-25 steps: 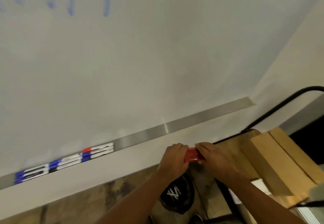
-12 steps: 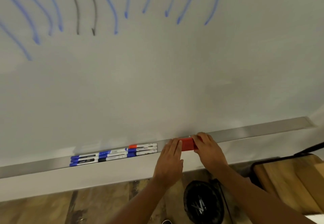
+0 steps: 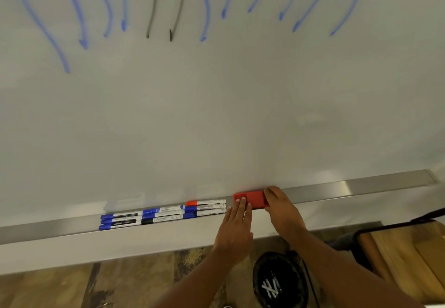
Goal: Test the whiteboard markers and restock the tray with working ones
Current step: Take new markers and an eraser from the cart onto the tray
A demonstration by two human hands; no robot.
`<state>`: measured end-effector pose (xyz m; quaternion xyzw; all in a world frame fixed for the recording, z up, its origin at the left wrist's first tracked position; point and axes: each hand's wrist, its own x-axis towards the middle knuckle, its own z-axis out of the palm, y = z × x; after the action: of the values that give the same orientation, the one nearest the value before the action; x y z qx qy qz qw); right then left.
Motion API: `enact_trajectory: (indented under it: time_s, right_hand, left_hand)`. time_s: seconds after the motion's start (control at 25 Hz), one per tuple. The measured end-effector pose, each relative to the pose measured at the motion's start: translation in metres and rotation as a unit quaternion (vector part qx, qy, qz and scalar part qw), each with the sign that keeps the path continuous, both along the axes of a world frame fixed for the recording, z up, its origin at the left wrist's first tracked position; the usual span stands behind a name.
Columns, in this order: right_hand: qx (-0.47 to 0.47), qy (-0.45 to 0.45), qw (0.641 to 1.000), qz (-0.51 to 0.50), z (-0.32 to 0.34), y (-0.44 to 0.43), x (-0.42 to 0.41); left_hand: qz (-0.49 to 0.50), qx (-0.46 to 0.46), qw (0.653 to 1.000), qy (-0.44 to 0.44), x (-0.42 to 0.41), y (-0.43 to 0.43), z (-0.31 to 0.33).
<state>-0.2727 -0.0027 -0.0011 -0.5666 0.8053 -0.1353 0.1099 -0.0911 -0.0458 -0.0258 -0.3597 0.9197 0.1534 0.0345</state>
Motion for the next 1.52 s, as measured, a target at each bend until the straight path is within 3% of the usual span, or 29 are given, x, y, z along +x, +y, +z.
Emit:
enact_trajectory:
  time_s: [0.16,0.28,0.84,1.28,1.52]
  right_hand:
    - [-0.02,-0.072,0.994,-0.083,-0.006,0.004,0.014]
    - [0.018,-0.02,0.997,-0.079,-0.013,0.006,0.024]
    - [0.052,0.003,0.988,-0.143,-0.008,0.046,0.022]
    - [0.049,0.013,0.978,-0.202,0.018,0.2,-0.066]
    - [0.099,-0.016,0.96,-0.26,0.023,0.312,-0.131]
  left_hand:
    - [-0.01,0.004,1.0,-0.016,0.002,0.0,-0.002]
    - [-0.023,-0.003,0.999,-0.028,0.005,-0.002,-0.003]
    - [-0.043,-0.029,0.999,-0.015,-0.003,0.004,0.006]
    - [-0.14,-0.007,0.989,0.043,-0.111,0.103,0.014]
    - [-0.212,0.017,0.977,0.036,-0.182,0.188,0.007]
